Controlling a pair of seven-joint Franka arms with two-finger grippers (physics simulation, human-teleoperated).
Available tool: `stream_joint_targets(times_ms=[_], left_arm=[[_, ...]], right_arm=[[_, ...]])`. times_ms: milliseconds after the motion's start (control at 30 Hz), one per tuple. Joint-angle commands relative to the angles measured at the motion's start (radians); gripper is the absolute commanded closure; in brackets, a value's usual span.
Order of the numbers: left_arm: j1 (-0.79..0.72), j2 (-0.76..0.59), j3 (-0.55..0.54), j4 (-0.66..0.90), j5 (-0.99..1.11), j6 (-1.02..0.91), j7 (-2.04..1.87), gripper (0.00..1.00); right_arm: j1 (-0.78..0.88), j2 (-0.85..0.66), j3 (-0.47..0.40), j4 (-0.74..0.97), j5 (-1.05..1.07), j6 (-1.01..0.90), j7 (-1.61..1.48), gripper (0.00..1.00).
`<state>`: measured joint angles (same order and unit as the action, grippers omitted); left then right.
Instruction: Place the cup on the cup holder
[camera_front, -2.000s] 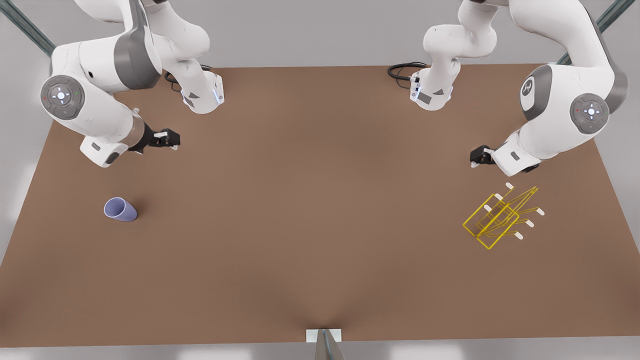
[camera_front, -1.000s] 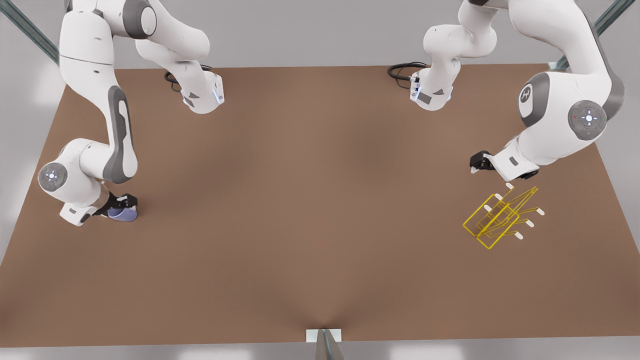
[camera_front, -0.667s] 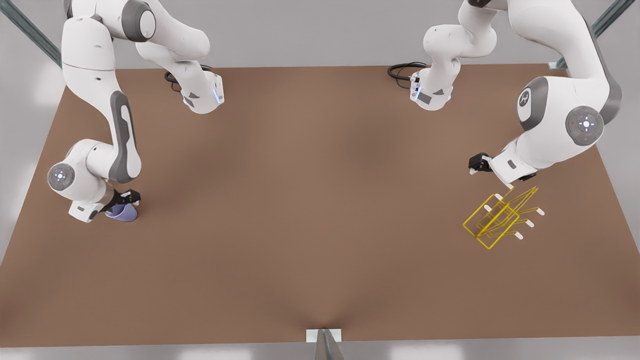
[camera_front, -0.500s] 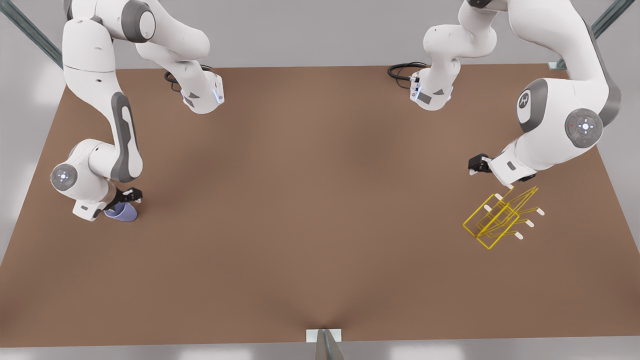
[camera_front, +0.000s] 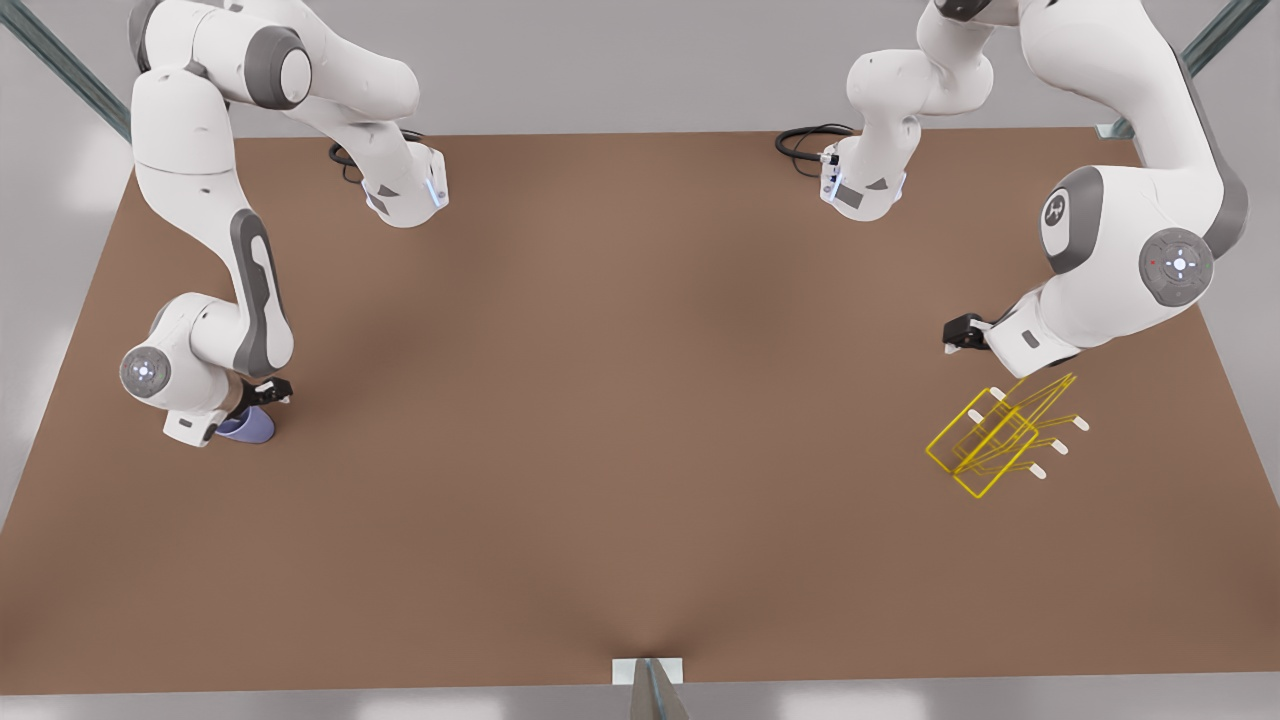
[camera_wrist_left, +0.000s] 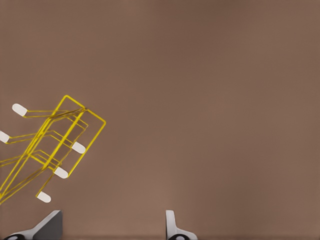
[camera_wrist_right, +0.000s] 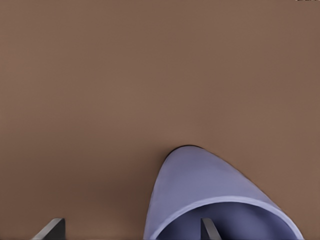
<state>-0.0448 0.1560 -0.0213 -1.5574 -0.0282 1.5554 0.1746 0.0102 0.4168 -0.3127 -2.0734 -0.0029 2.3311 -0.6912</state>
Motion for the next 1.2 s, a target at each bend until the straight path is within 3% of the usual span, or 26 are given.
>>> stream_joint_targets(times_ms=[0,33,167,367,500,833,967,1167], left_arm=[[-0.001,-0.001,0.000,0.000,0.001,-0.001,-0.006,0.00],[-0.001,-0.001,0.000,0.000,0.001,-0.001,-0.006,0.00],[-0.001,-0.001,0.000,0.000,0.001,-0.003,-0.006,0.00],[-0.001,-0.001,0.000,0.000,0.001,-0.011,-0.007,0.00],[-0.003,-0.001,-0.002,0.000,0.001,-0.011,-0.007,0.00],[-0.003,-0.004,0.000,0.028,0.001,-0.050,-0.004,0.00],[0.000,-0.001,0.004,0.045,0.002,-0.112,-0.004,0.00],[0.000,-0.003,0.017,0.046,0.001,-0.121,-0.004,0.00]], right_arm=[[-0.001,0.000,0.000,0.003,0.001,0.001,-0.036,0.04],[0.001,0.007,0.000,0.004,0.001,0.001,-0.036,0.17],[0.001,0.017,-0.012,0.012,0.000,-0.007,-0.045,0.45],[0.002,0.019,-0.014,0.033,0.000,-0.062,-0.036,0.58],[0.005,0.020,-0.012,0.047,0.000,-0.078,-0.031,0.79],[0.079,0.023,0.006,0.196,0.004,-0.180,-0.040,0.79],[0.292,0.025,0.027,0.349,0.147,-0.251,0.022,0.79],[0.588,0.137,0.027,0.506,0.726,-0.239,0.217,0.79]])
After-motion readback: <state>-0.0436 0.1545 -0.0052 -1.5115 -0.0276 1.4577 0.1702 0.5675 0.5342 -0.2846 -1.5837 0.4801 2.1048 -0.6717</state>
